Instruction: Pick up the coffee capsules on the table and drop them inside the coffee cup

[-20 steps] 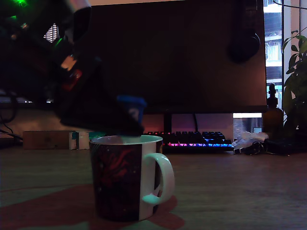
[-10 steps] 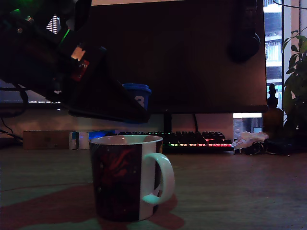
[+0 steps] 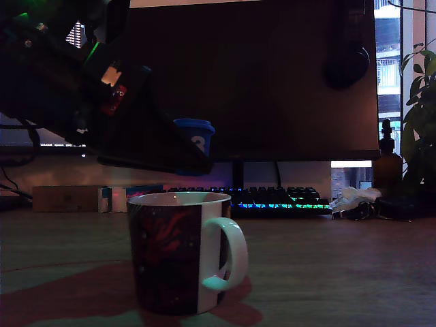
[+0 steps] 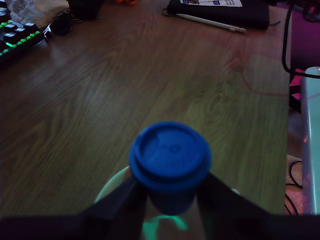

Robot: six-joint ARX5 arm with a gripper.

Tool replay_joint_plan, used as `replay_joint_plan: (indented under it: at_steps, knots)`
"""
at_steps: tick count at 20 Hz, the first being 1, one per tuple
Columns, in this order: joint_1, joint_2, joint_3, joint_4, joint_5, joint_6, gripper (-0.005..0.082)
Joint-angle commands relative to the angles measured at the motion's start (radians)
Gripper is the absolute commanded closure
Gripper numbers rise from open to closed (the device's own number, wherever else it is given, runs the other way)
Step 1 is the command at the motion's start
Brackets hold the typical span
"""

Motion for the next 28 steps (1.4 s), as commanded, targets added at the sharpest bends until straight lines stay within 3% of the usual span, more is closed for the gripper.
replay_joint_plan:
  at_steps: [1, 13, 14, 15, 18, 19, 22, 25, 28]
  knots:
    - [-0.002, 0.011, -0.020, 0.007, -0.001, 0.000, 0.0125]
    - [-0.002, 0.011, -0.019, 0.009, -0.002, 0.002, 0.0135]
    - [-0.002, 0.009, -0.019, 0.009, -0.002, 0.002, 0.0169]
    - [-0.002, 0.008, -0.016, 0.009, -0.001, 0.004, 0.0257]
    - [-0.002, 0.008, 0.001, 0.008, 0.000, -0.002, 0.0737]
    - [-0.002, 0.006, 0.006, 0.010, 0.003, -0.006, 0.0782]
    - [-0.002, -0.032, 0.008, 0.019, -0.024, -0.046, 0.0792]
    - [-0.001, -0.105, 0.008, 0.022, -0.145, -0.046, 0.0792]
    - [0.045, -0.159, 0.008, 0.023, -0.156, -0.045, 0.0792]
